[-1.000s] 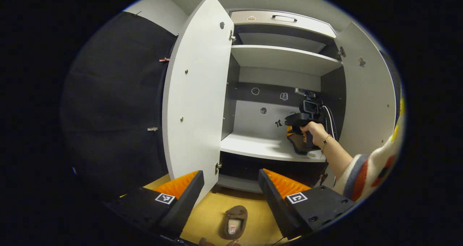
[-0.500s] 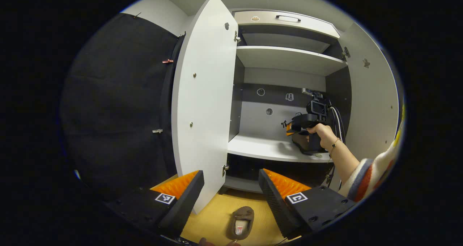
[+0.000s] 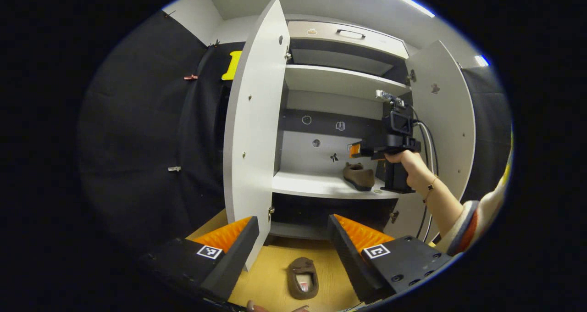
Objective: Grab one shoe with the right hand and put it into the shoe cabinet, grab the other shoe with the left hand and put it into the shoe cabinet; then close the right door with the right hand and the left door with the left hand.
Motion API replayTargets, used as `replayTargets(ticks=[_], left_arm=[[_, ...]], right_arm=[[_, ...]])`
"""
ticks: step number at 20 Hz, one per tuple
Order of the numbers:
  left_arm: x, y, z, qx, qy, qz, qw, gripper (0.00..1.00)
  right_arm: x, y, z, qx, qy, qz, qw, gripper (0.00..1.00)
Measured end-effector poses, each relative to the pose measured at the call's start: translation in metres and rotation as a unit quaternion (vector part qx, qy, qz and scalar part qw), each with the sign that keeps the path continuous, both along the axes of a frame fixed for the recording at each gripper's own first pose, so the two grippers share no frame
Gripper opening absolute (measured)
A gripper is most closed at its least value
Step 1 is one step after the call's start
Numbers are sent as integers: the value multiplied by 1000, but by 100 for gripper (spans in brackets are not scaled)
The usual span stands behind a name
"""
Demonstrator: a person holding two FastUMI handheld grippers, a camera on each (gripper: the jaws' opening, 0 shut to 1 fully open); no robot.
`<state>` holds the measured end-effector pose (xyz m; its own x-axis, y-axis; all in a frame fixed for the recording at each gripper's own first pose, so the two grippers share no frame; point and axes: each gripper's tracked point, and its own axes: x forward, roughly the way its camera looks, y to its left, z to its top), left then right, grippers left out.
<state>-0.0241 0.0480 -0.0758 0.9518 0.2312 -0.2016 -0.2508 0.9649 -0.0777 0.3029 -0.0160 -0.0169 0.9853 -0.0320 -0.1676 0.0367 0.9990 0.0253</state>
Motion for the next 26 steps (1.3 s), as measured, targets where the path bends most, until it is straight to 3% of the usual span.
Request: replayTargets(ticks=[5,9,13,17,21,26], left_arm=[[5,-5,-40,-27,14,-58,998,96],[19,-19,-89,-44,22,-96,994,96],[32,-35,-170,-53,68,-122,989,96],[49,-34,-260,-39,112,-113,987,92],[68,-30,-316,-33,130,-106,985,91],[90,-11,-365,-53,152,-81,984,75]], right_arm=[[-97,-3,4,3,-43,-6,999,98],[-152,-10,-32,4,-42,-7,999,98],[-188,-14,-77,-18,-22,3,1000,98],[-210,-15,-116,-22,-12,19,999,98],[-212,-23,-143,-16,-3,24,1000,98],[-201,-43,-174,-21,15,18,999,99]])
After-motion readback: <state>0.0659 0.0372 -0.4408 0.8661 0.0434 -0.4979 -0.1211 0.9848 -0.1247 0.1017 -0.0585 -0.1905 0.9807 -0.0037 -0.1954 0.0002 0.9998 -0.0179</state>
